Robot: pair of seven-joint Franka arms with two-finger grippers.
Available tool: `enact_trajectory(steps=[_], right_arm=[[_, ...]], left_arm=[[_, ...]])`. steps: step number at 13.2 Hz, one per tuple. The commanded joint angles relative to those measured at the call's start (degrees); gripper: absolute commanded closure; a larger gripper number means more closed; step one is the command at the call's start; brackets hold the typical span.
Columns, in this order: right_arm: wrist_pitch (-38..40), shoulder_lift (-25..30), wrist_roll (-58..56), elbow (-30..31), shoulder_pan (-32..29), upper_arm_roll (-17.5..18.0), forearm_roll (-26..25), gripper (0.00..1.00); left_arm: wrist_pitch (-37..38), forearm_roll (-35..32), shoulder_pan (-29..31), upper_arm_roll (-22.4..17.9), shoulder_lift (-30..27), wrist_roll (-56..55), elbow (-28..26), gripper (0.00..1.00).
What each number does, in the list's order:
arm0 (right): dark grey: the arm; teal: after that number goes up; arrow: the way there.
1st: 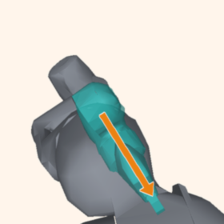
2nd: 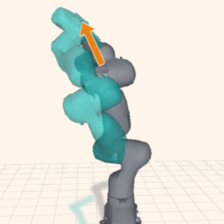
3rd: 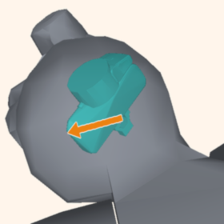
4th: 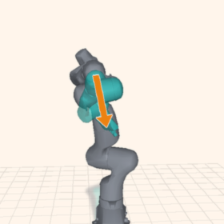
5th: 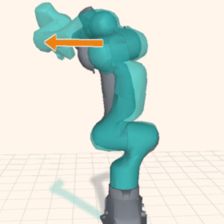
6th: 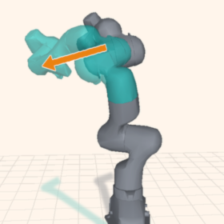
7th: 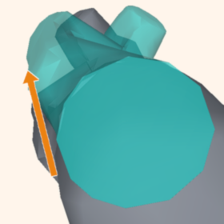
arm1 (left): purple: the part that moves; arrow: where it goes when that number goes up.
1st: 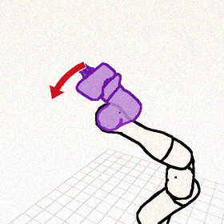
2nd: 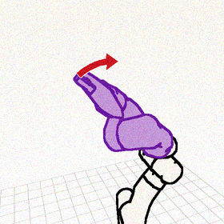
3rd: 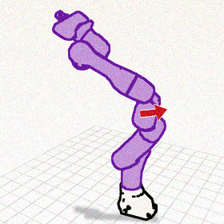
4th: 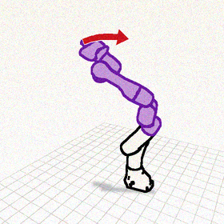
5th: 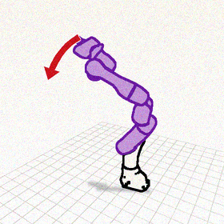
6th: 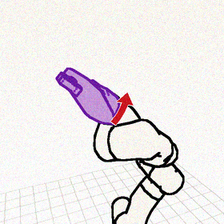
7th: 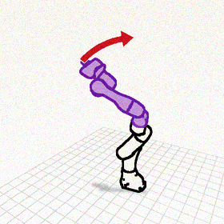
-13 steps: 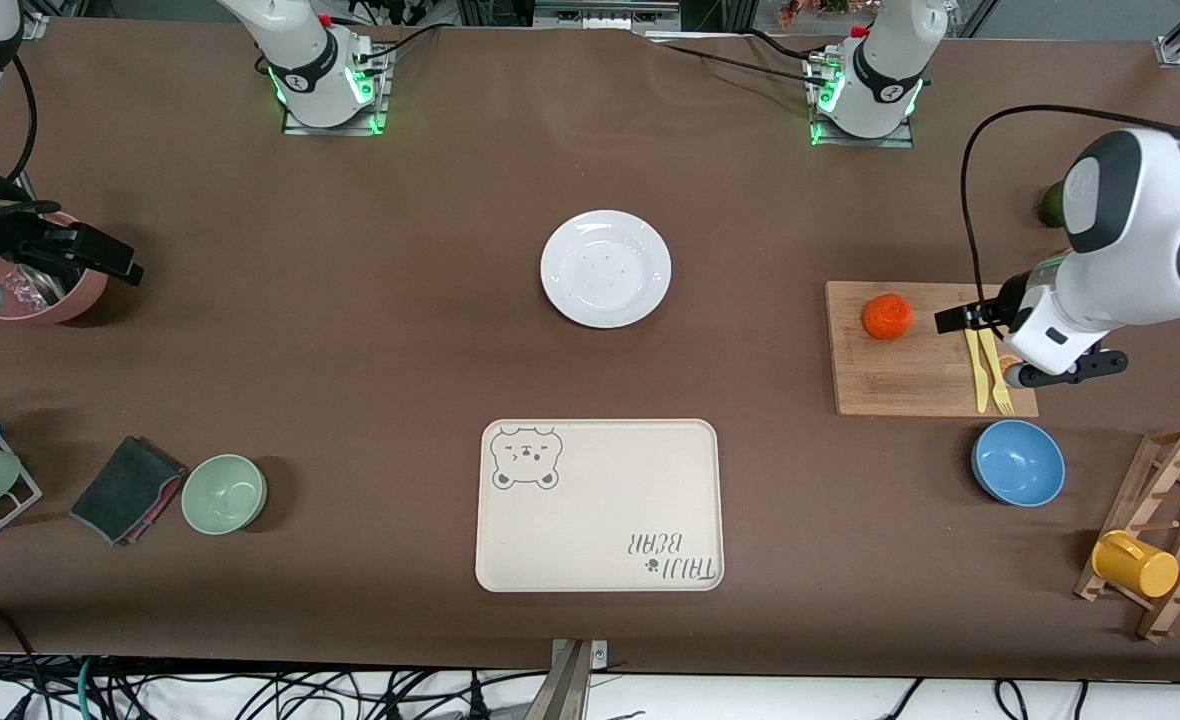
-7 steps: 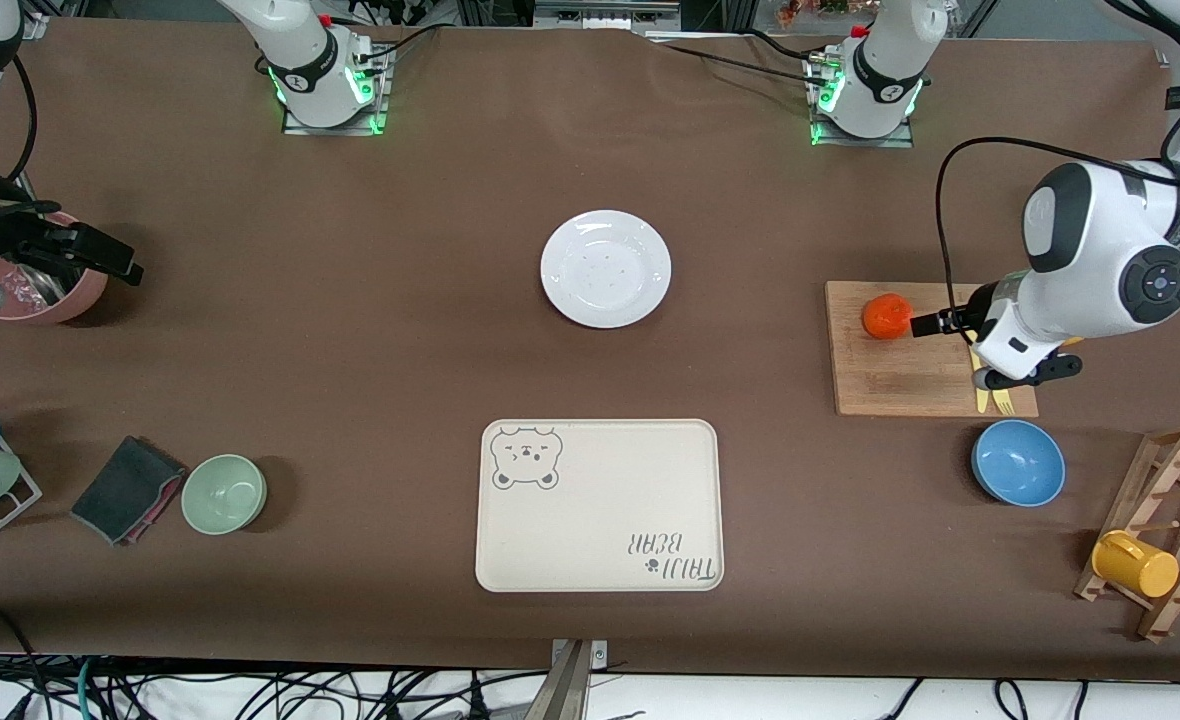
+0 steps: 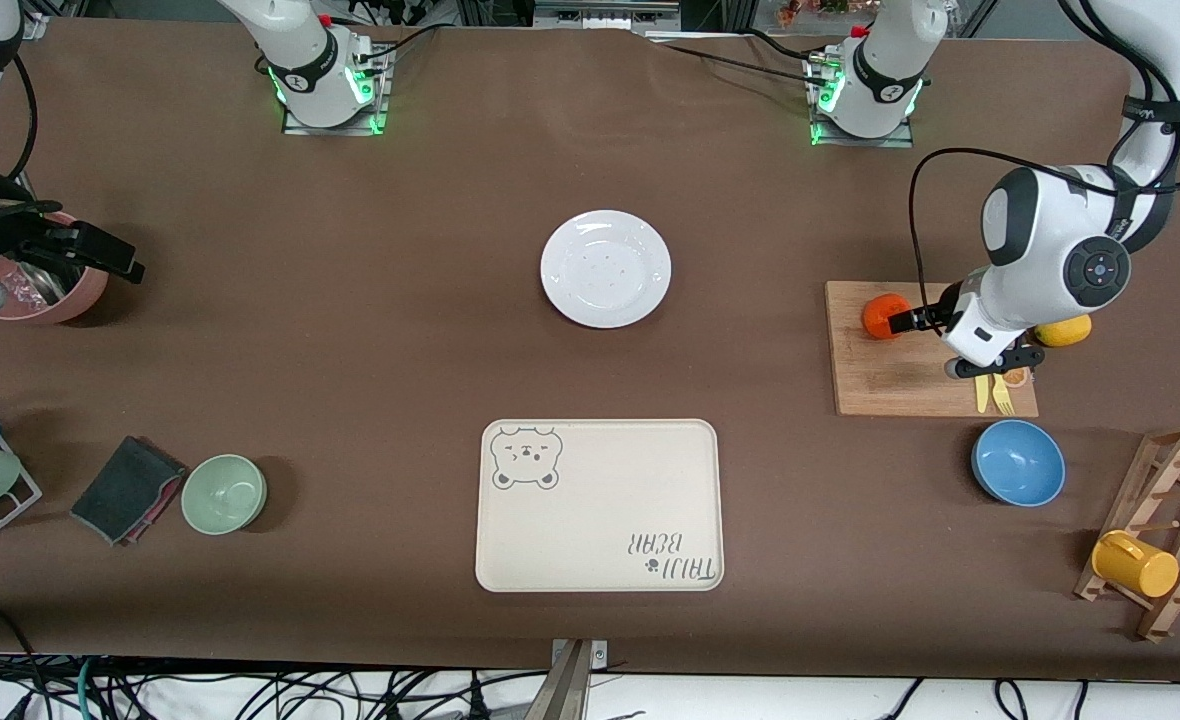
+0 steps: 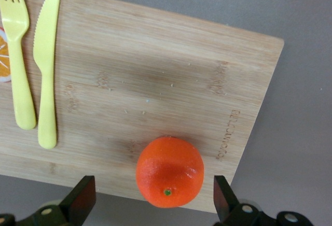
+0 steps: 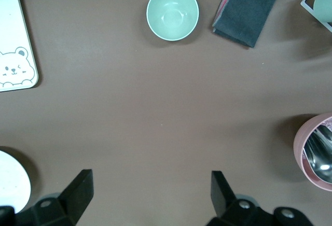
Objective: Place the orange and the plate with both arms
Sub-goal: 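Lower the left gripper over the orange on the cutting board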
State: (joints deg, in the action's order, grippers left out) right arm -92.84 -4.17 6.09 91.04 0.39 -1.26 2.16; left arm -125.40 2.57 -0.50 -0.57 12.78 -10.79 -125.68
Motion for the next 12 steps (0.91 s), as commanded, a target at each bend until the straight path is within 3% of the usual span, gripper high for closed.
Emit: enact_trajectory(steps=[1, 12], right_arm=[[0.6, 0.1, 0.1, -0.2, 0.0, -0.1, 0.7, 0.00], [0.6, 0.1, 0.1, -0.2, 0.0, -0.1, 0.7, 0.00]], left_arm=[[-6.0, 1.2, 0.0, 0.3, -2.5, 0.2, -5.9, 0.00], [-12.6, 3.0, -0.1, 2.2, 1.1, 0.0, -7.6, 0.00]])
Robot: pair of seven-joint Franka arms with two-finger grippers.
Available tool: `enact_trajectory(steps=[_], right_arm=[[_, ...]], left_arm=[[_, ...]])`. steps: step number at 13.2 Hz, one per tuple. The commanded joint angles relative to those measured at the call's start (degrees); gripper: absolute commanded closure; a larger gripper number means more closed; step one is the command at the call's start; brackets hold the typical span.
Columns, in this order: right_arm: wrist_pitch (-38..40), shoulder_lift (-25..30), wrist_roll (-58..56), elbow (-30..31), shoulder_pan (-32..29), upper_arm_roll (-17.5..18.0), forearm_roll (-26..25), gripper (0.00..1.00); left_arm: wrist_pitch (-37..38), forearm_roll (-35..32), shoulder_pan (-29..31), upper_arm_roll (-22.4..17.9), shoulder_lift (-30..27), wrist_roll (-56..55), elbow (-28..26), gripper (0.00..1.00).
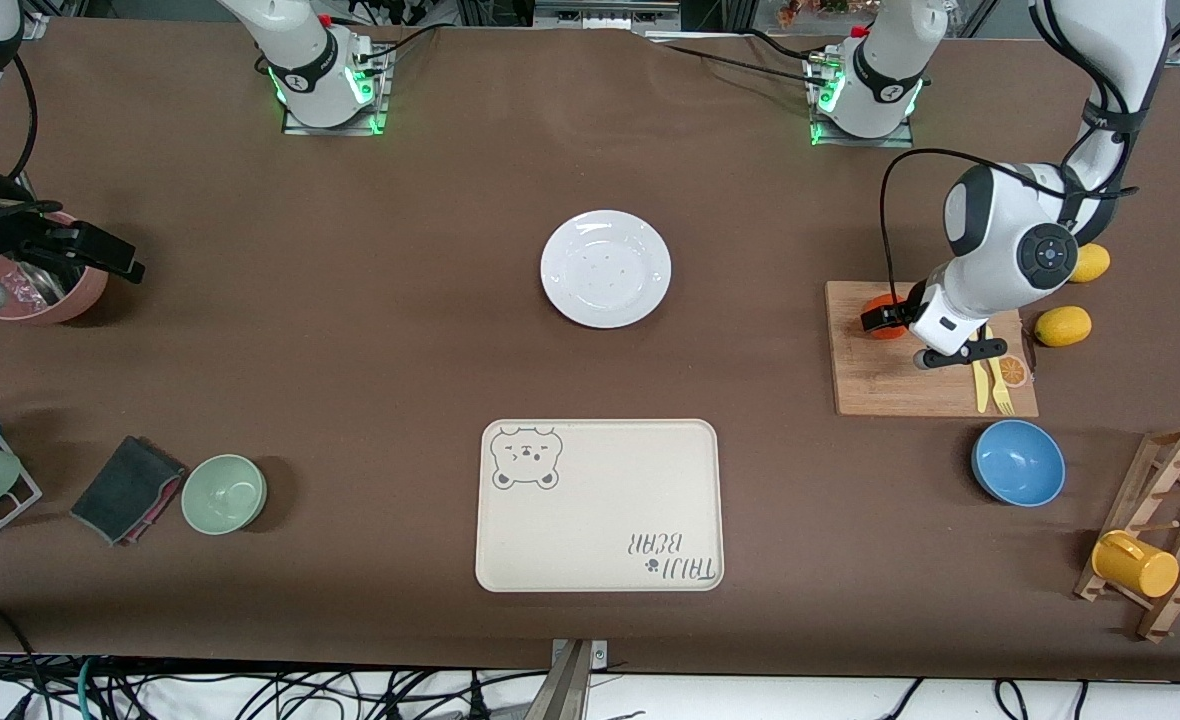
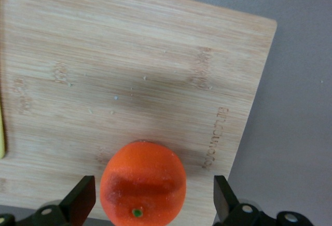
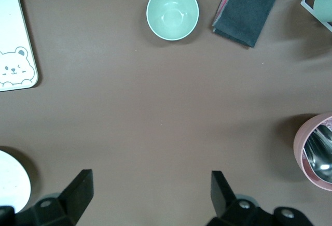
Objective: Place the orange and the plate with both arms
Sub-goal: 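Close the left gripper on the orange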
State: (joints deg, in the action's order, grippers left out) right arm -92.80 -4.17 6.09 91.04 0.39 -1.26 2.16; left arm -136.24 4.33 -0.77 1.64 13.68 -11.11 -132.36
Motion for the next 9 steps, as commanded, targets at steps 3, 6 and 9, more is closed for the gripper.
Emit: enact_trajectory(steps=[3, 6, 9], right_arm=[[0.6, 0.1, 0.1, -0.2, -0.1, -0.1, 0.7, 0.00], [0.6, 0.0, 0.1, -0.2, -0.1, -0.1, 0.7, 0.00], [0.6, 0.0, 0.1, -0.1, 0.0, -0.1, 0.7, 0.00]], left_arm=[[-1.9, 1.2, 0.4, 0.0, 1.0, 0.5, -0.9, 0.00], [-3.2, 1.2, 0.5, 0.0, 2.7, 0.5, -0.9, 0.00], [-3.6, 1.2, 0.7, 0.0, 3.3, 0.3, -0.9, 0.35]])
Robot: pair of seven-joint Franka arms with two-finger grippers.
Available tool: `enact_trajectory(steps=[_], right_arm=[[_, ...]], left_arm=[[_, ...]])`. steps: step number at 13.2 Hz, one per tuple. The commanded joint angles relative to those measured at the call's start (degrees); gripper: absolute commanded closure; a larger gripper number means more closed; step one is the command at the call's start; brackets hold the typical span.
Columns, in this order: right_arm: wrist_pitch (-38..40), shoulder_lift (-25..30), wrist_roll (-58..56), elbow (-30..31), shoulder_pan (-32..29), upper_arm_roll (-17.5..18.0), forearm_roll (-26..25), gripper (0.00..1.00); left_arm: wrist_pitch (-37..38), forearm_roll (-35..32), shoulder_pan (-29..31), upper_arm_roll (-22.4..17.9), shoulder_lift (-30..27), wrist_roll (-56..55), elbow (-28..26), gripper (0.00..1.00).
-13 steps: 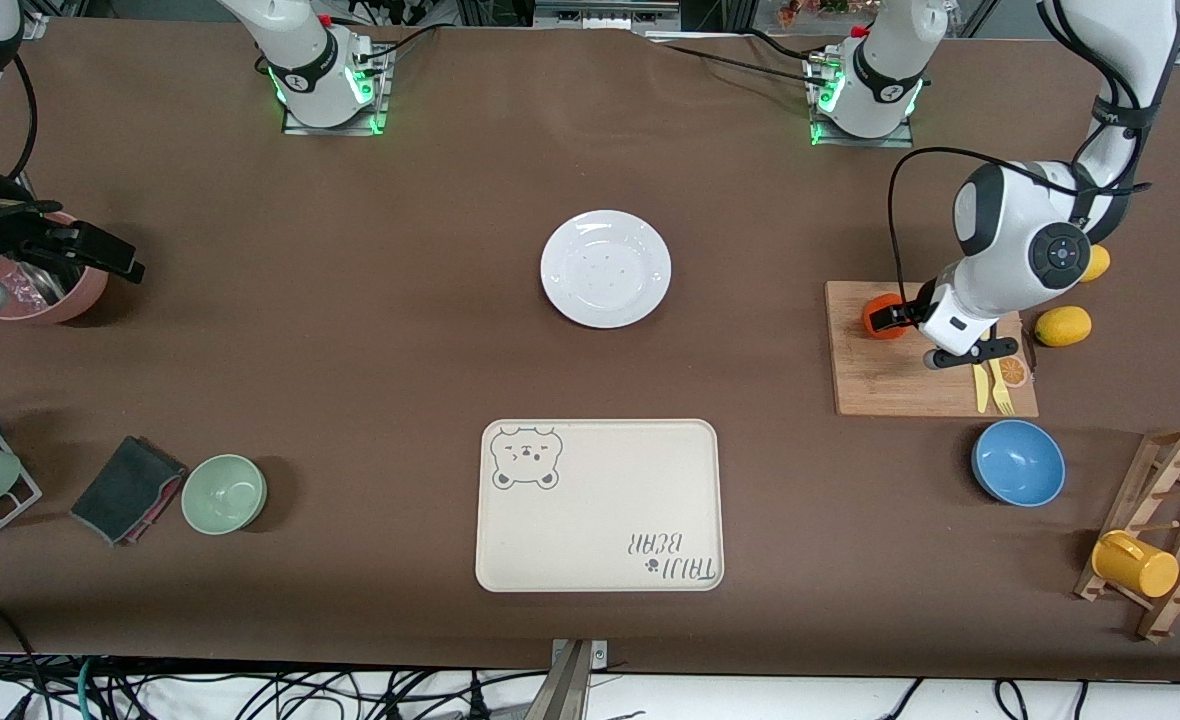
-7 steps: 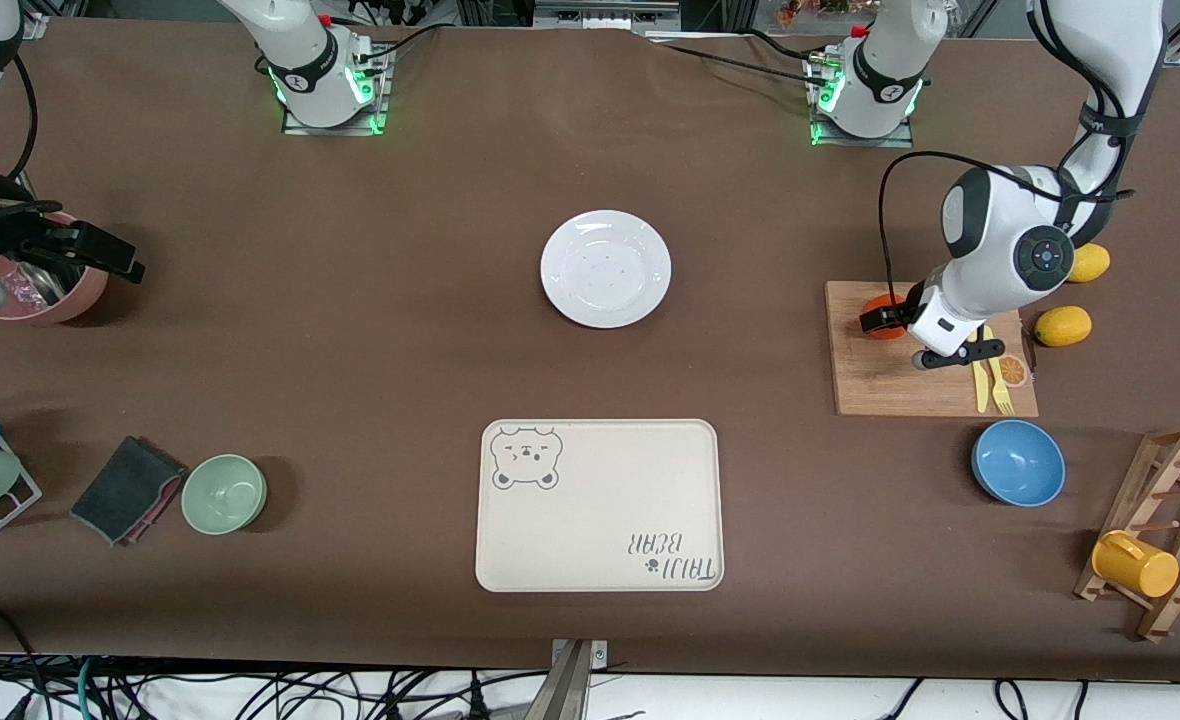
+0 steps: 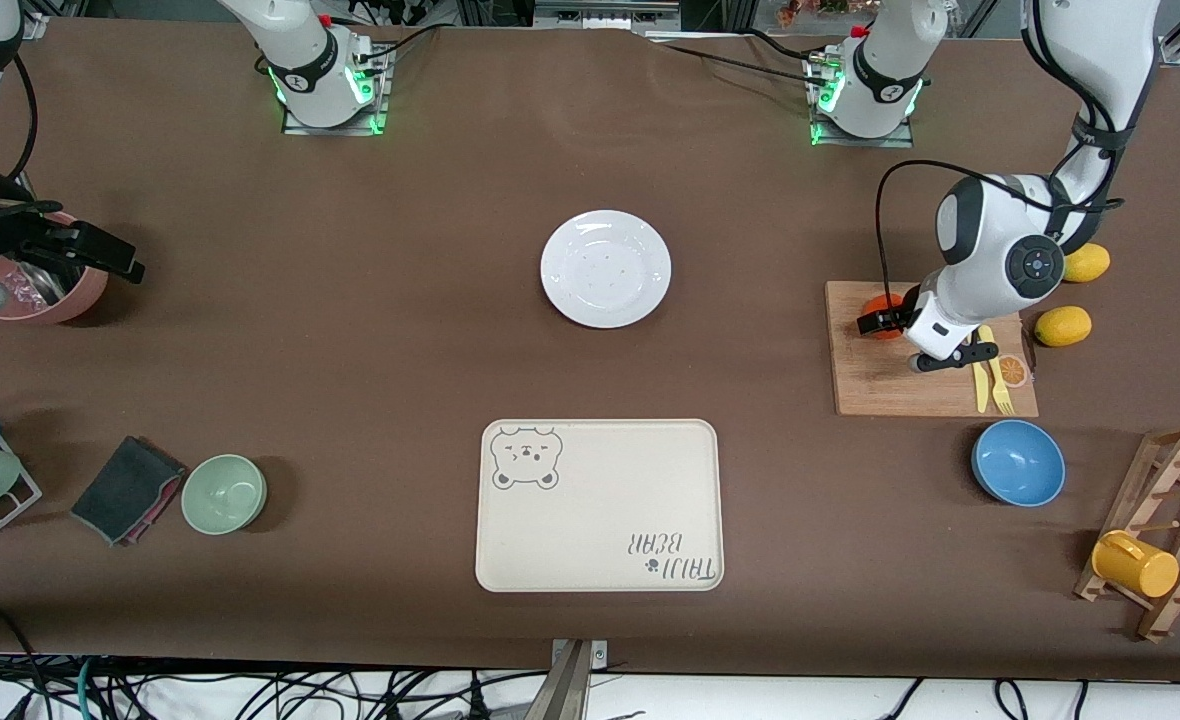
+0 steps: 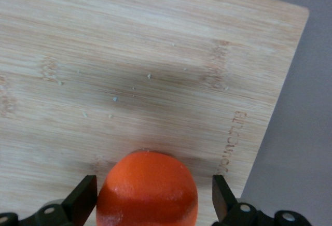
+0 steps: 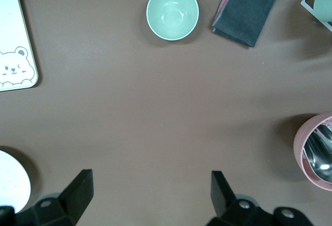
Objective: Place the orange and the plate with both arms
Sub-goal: 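Close the left gripper on the orange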
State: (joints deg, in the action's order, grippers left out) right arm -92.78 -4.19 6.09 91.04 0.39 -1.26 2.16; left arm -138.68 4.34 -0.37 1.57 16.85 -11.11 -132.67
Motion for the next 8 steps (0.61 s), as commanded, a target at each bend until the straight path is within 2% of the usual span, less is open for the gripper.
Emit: enact_trajectory(steps=[1, 2, 5, 6, 8], right_arm=[[0.6, 0.1, 0.1, -0.2, -0.1, -0.1, 0.8, 0.00], [0.6, 0.1, 0.1, -0.1, -0.1, -0.1, 0.8, 0.00], [0.6, 0.1, 0.1, -0.1, -0.1, -0.1, 0.7, 0.00], [0.6, 0.1, 0.1, -0.1, -0.1, -0.1, 0.7, 0.00], [0.6, 0.1, 0.1, -0.1, -0.1, -0.1, 0.7, 0.00]], left_arm=[[-1.1, 1.2, 0.3, 0.1, 0.2, 0.3, -0.6, 0.63], [-0.7, 1.2, 0.5, 0.1, -0.1, 0.2, -0.5, 0.78], [1.0, 1.3, 0.7, 0.1, -0.8, 0.0, 0.4, 0.85], [2.6, 1.2, 0.3, 0.3, -2.0, -0.2, 0.7, 0.92], [6.7, 1.3, -0.3, 3.9, -4.9, -1.1, 1.8, 0.94]])
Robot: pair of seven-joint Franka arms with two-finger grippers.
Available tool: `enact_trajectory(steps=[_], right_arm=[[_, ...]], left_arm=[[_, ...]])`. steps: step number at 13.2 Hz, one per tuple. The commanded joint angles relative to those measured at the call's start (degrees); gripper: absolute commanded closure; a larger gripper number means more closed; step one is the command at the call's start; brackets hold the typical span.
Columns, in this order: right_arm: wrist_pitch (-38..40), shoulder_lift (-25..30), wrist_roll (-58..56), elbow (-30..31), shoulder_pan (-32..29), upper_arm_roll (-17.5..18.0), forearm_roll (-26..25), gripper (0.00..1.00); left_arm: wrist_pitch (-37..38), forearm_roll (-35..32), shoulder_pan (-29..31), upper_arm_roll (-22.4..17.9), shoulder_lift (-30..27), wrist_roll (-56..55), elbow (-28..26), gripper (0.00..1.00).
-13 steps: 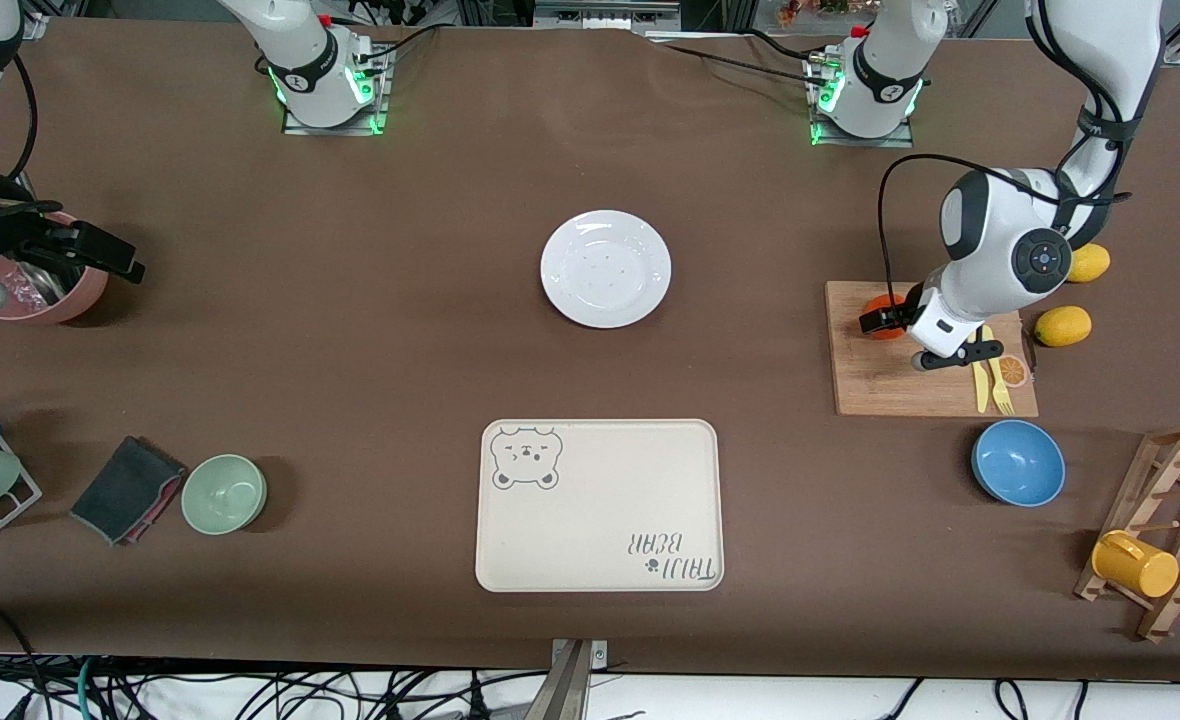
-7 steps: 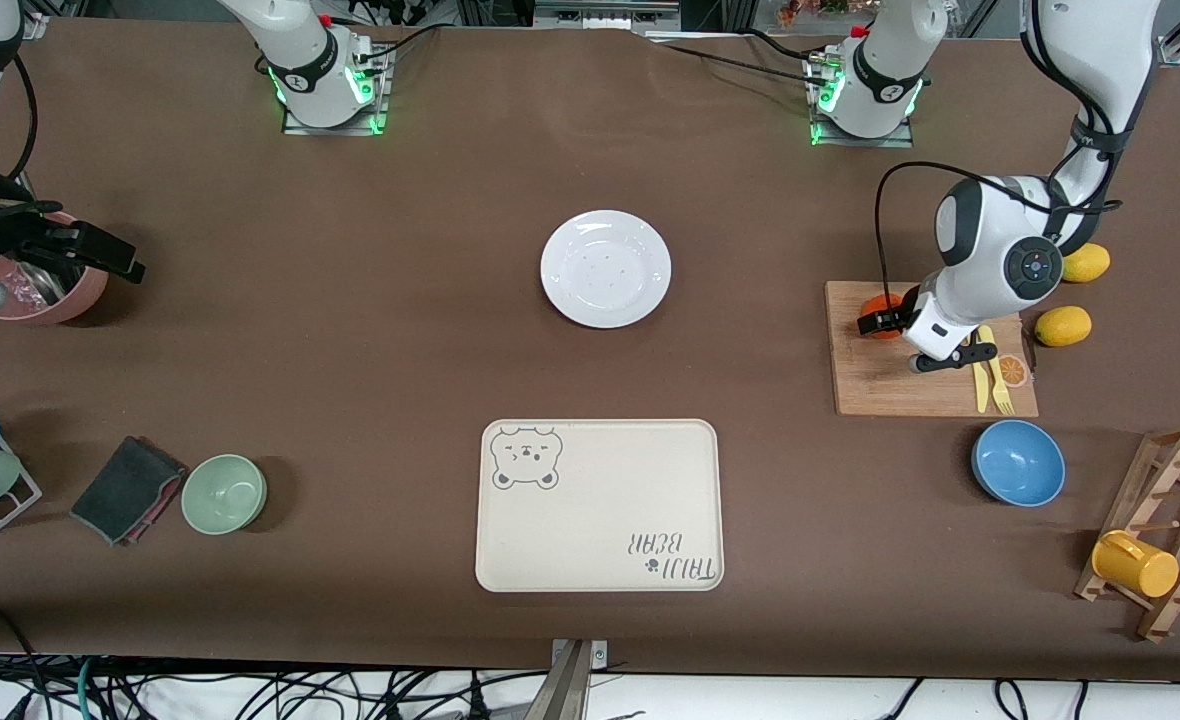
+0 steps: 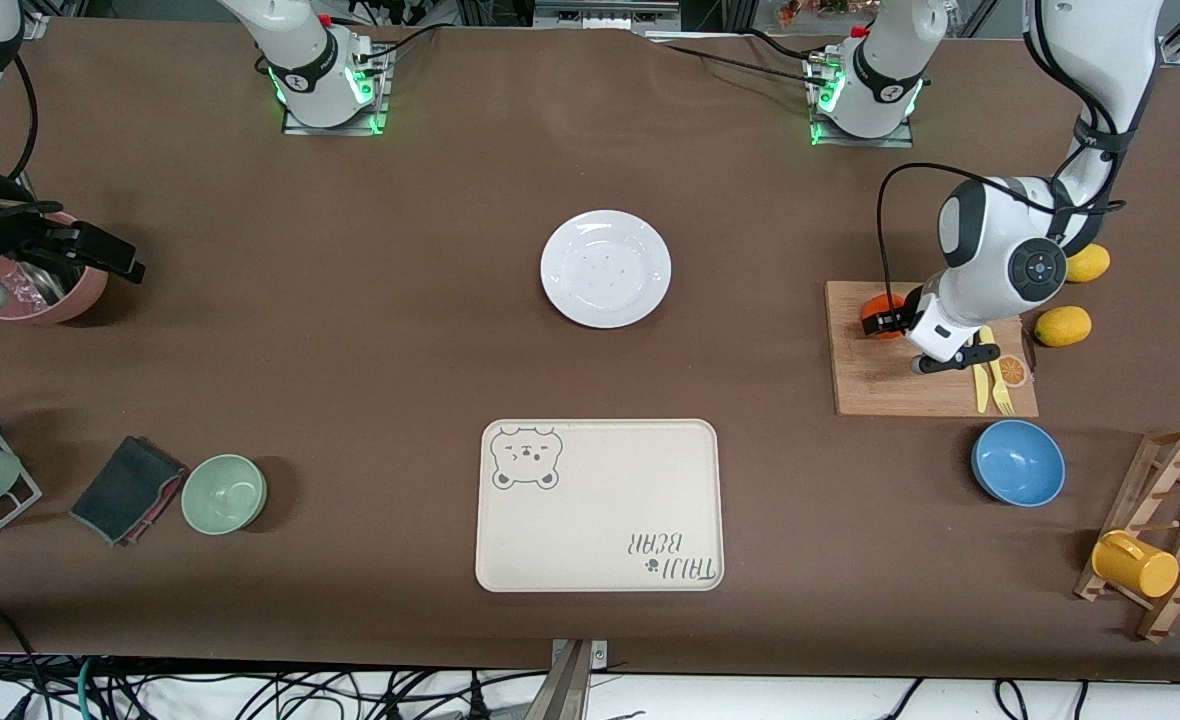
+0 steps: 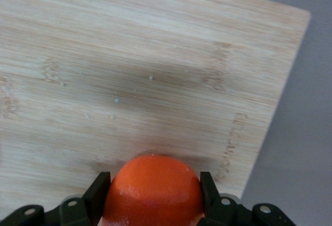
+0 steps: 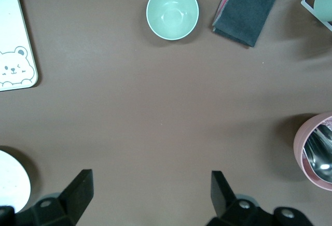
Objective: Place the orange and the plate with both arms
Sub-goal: 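Close the left gripper on the orange, then carry the orange with the left gripper onto the white plate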
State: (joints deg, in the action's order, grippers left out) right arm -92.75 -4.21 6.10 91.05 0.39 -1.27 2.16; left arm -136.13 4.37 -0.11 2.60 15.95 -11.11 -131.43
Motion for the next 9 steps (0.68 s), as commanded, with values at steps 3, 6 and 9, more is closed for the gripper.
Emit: enact_trajectory(steps=[3, 6, 9], right_arm=[[0.6, 0.1, 0.1, -0.1, -0.1, -0.1, 0.8, 0.00], [0.6, 0.2, 0.1, -0.1, -0.1, -0.1, 0.8, 0.00], [0.6, 0.1, 0.1, -0.1, -0.1, -0.1, 0.8, 0.00]], left_arm=[[7.0, 2.4, -0.6, 9.3, -5.4, -6.9, 4.9, 1.00], [10.1, 6.0, -0.8, 17.1, -4.9, -13.9, 9.3, 1.00], [10.1, 6.1, -1.6, 24.9, -0.5, -25.2, 14.4, 1.00]])
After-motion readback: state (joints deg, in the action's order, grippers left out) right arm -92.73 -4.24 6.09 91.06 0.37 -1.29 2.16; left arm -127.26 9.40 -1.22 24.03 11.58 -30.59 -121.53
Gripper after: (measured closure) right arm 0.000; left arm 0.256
